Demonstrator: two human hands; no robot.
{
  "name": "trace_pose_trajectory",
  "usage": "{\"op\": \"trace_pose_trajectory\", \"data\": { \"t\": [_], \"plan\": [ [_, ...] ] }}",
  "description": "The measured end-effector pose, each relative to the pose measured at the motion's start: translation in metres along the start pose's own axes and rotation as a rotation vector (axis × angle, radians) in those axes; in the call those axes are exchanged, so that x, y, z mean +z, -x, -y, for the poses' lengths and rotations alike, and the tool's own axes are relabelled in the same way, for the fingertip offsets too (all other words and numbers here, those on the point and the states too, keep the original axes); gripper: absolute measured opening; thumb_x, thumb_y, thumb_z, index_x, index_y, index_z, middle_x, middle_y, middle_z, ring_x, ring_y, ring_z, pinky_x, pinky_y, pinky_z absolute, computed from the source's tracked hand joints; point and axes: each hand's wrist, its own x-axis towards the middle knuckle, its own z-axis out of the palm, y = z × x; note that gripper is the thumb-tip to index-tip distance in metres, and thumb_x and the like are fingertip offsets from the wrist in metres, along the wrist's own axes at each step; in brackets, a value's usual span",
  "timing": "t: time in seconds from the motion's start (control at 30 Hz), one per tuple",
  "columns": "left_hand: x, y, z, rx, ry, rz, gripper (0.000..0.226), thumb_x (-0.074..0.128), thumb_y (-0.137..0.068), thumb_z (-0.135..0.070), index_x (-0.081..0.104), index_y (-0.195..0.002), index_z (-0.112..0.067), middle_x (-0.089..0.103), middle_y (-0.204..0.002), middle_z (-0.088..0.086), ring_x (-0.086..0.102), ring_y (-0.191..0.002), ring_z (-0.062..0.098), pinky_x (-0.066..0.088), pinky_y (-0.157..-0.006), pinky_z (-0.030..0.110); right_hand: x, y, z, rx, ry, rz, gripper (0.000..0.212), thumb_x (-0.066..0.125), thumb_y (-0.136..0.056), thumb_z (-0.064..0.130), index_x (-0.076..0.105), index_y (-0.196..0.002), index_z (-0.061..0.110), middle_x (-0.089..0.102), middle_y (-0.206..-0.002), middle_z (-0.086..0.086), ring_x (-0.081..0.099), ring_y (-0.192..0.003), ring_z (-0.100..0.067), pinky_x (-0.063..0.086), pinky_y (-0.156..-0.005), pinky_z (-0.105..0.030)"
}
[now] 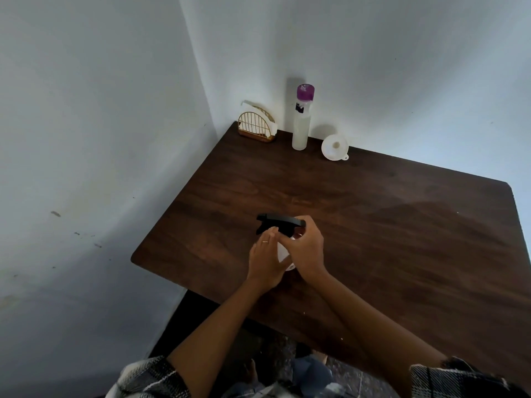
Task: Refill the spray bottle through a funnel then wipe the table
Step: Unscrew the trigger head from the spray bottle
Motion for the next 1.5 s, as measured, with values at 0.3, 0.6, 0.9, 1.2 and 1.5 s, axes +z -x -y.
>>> {"op": "trace_pose_trajectory", "data": {
  "t": [0.3,0.6,0.9,1.2,1.5],
  "plan": [
    [0.000,0.000,-0.003,-0.093,0.221,0.040,0.074,0.065,-0.084,-0.037,0.027,-0.144,-0.016,0.037,-0.147,0.005,0.037,-0.134,0.020,0.032,-0.107,0.031,-0.012,-0.016,-0.005,0.093,-0.050,0.277,0.036,0.068,-0.082,0.005,0.061,-0.116,0.012,0.064,-0.118,-0.002,0.057,-0.114,-0.014,0.046,-0.101,-0.039],
    [-0.001,-0.008,-0.008,-0.036,0.262,0.001,0.078,0.067,-0.081,-0.041,0.027,-0.143,-0.016,0.038,-0.146,0.004,0.041,-0.132,0.019,0.040,-0.107,0.040,-0.019,-0.027,0.002,0.120,-0.082,0.191,0.033,0.076,-0.073,0.006,0.056,-0.097,0.016,0.059,-0.102,0.002,0.056,-0.096,-0.012,0.045,-0.076,-0.018],
    [0.007,-0.014,-0.002,-0.032,0.291,-0.025,0.081,0.070,-0.078,-0.042,0.028,-0.142,-0.016,0.037,-0.145,0.004,0.041,-0.130,0.019,0.033,-0.102,0.027,-0.038,-0.039,0.001,0.008,0.101,0.491,0.046,0.057,-0.086,-0.003,0.053,-0.129,0.013,0.059,-0.126,-0.003,0.053,-0.117,-0.015,0.043,-0.102,-0.035],
    [0.006,-0.012,-0.001,0.033,0.252,-0.029,0.076,0.067,-0.081,-0.042,0.029,-0.141,-0.016,0.032,-0.148,0.003,0.039,-0.132,0.019,0.037,-0.104,0.031,-0.020,-0.033,0.003,-0.151,0.202,0.199,0.028,0.074,-0.075,0.008,0.058,-0.095,0.018,0.063,-0.098,0.005,0.059,-0.090,-0.009,0.050,-0.081,-0.025],
    [0.006,-0.011,0.000,-0.041,0.263,-0.018,0.083,0.065,-0.081,-0.048,0.022,-0.145,-0.016,0.032,-0.148,0.004,0.037,-0.133,0.022,0.037,-0.105,0.037,-0.028,-0.033,0.017,-0.086,0.052,0.248,0.040,0.068,-0.080,0.000,0.060,-0.119,0.009,0.065,-0.116,-0.004,0.061,-0.108,-0.014,0.050,-0.096,-0.038]
  ]
}}
